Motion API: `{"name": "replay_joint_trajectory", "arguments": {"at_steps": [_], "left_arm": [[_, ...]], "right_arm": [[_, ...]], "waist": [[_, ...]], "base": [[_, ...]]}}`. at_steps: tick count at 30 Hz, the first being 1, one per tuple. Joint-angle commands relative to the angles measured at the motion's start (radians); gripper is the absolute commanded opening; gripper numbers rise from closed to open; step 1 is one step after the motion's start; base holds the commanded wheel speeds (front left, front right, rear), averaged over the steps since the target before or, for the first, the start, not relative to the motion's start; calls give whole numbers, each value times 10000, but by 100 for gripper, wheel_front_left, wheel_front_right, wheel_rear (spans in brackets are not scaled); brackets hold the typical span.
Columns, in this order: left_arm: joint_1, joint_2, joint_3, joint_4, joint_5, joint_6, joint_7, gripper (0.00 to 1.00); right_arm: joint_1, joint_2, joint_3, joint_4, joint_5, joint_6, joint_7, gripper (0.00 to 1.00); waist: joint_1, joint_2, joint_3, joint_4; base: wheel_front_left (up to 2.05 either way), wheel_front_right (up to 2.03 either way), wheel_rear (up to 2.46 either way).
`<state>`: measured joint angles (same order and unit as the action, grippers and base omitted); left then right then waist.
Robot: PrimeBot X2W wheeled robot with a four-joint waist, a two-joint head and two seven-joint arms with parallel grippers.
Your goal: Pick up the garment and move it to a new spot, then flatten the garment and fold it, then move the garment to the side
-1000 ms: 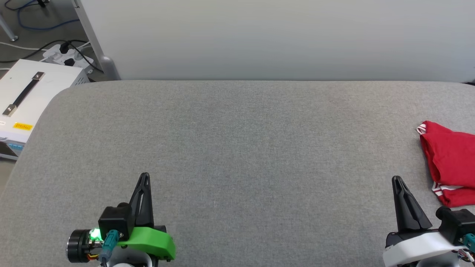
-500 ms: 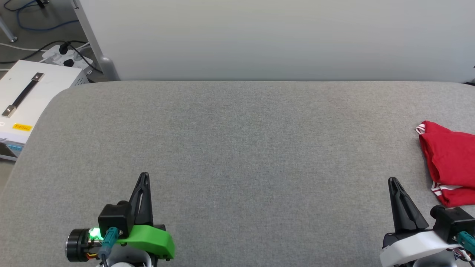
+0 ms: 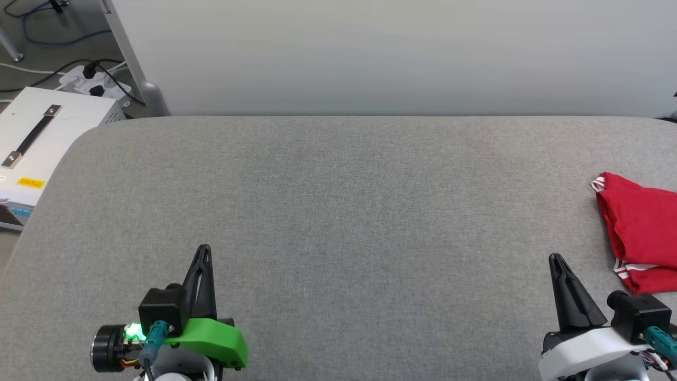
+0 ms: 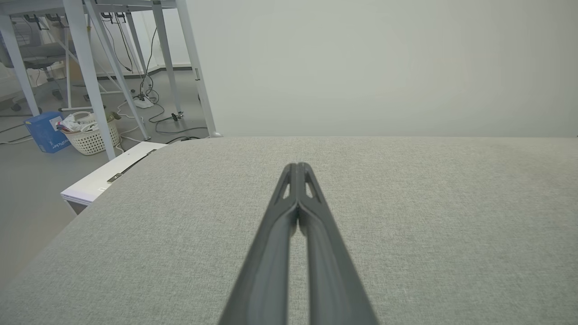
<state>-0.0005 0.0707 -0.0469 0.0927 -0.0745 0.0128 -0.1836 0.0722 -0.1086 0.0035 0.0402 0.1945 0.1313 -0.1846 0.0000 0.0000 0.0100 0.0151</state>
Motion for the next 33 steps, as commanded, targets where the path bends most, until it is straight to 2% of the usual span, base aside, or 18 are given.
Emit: {"name": "replay_joint_trajectory", "arguments": {"at_steps": [1, 33], "left_arm": [[2, -41, 44, -53, 125, -37, 56, 0], [3, -102, 202, -378, 356, -71, 718, 0]], "right_arm": [[-183, 41, -11, -87, -149, -2, 50, 0], [-384, 243, -20, -204, -817, -3, 718, 0]], "waist": [[0, 0, -1, -2], [0, 0, -38, -57]], "base": [[0, 0, 0], [0, 0, 0]]}}
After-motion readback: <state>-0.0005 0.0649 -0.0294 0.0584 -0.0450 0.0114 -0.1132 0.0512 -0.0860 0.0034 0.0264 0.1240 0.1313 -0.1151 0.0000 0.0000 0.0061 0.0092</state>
